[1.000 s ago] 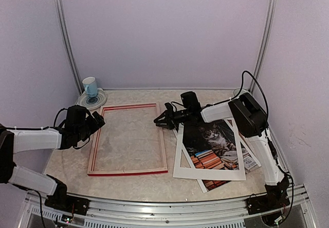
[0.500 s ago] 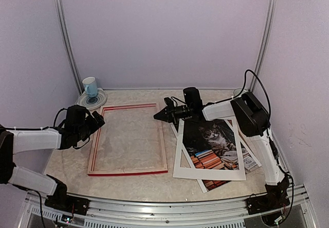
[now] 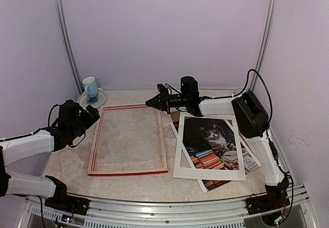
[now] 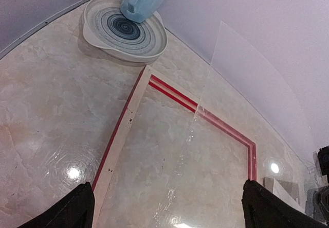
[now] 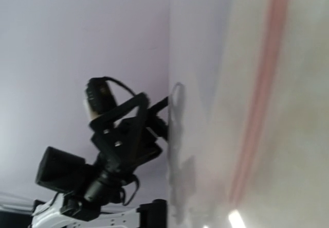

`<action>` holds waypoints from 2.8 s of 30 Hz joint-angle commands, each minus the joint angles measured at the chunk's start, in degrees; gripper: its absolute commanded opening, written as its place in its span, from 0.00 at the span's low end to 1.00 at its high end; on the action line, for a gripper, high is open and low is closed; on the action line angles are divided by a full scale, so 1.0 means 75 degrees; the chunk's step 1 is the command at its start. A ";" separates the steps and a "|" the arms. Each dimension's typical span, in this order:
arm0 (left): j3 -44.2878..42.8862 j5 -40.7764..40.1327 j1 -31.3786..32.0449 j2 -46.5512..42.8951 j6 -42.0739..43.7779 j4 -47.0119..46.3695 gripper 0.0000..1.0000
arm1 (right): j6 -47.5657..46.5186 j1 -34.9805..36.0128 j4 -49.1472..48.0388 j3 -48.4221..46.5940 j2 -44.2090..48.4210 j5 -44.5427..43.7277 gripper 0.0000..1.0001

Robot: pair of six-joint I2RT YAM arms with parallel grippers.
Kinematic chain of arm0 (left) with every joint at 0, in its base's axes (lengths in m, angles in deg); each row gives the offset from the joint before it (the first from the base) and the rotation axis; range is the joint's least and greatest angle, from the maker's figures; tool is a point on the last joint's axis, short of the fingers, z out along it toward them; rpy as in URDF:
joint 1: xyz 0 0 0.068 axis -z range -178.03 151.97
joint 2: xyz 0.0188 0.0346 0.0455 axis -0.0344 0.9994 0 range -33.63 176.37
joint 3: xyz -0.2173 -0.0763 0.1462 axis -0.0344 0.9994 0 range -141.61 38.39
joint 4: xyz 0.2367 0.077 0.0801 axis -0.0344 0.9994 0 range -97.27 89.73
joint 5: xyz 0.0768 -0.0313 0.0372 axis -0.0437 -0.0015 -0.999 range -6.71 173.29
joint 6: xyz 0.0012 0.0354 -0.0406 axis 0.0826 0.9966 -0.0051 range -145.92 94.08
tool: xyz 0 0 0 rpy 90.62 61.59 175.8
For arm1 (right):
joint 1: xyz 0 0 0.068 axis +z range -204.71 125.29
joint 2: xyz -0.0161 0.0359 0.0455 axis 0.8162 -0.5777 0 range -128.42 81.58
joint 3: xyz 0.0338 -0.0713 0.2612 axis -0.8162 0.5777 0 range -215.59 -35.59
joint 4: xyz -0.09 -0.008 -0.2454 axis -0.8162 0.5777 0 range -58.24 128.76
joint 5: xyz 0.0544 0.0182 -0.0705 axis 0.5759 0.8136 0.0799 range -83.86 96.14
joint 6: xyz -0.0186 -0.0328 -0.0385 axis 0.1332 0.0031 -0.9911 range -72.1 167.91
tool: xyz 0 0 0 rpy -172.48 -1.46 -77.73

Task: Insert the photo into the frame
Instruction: Place the glass panel at the frame body.

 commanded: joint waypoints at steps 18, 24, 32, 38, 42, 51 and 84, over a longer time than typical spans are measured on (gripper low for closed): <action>-0.0046 -0.0584 -0.0153 -0.0720 -0.0093 0.0428 0.99 | 0.0177 0.0418 -0.0206 -0.0521 -0.1146 -0.0150 0.00; -0.0011 -0.0432 -0.0162 -0.0531 -0.0123 0.0300 0.99 | -0.0351 0.0422 0.0377 -0.0520 -0.1253 -0.0329 0.00; 0.0041 -0.0404 -0.0159 -0.0504 -0.0117 0.0251 0.99 | -0.0637 0.0431 0.0911 -0.0543 -0.1312 -0.0511 0.00; 0.0153 -0.0254 -0.0153 -0.0437 -0.0185 0.0104 0.99 | -0.0749 0.0426 0.1096 -0.0668 -0.1387 -0.0598 0.00; 0.0250 -0.0140 -0.0141 -0.0336 -0.0234 -0.0030 0.99 | -0.0738 0.0422 0.1081 -0.0712 -0.1435 -0.0619 0.00; 0.0426 0.0094 -0.0045 0.0136 -0.0313 -0.0416 0.99 | -0.0400 0.0422 0.0745 -0.0857 -0.1575 -0.0505 0.00; 0.0661 0.0099 0.0467 0.1144 -0.0675 -0.0997 0.99 | -0.0391 0.0590 0.0691 -0.1011 -0.1689 -0.0538 0.33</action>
